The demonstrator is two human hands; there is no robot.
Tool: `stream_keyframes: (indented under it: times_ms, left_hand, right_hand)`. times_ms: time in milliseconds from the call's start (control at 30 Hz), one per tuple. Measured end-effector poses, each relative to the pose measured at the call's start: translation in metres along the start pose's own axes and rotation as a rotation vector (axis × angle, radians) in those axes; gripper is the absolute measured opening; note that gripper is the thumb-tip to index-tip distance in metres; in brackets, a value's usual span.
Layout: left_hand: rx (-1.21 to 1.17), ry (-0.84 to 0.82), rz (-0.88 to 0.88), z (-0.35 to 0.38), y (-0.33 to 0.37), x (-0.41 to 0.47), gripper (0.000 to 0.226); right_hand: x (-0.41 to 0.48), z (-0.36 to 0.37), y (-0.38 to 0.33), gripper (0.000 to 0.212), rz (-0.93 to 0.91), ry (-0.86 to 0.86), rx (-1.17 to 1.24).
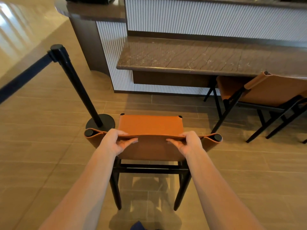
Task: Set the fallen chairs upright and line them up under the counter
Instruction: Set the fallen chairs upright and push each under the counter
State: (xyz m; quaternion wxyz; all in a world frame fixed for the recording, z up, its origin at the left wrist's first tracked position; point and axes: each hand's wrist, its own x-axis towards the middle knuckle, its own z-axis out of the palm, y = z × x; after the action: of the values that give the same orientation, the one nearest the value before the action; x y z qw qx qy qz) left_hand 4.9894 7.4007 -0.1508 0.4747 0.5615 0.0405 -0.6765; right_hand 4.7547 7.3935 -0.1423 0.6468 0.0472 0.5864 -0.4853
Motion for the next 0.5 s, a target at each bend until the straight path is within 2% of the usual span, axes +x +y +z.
stream_keyframes:
  times_ms: [333,500]
  left_hand:
    - [-0.026,-0.053,-0.015,0.039,0.042,0.016,0.044]
    - [-0.011,-0.055,-0.04,0.069,0.075,0.029,0.031]
  right_hand:
    - [0.018,0.039,-0.041,0.039,0.005,-0.054,-0.005]
    - [0.034,0.072,-0.069,0.032,0.028,-0.062,0.005]
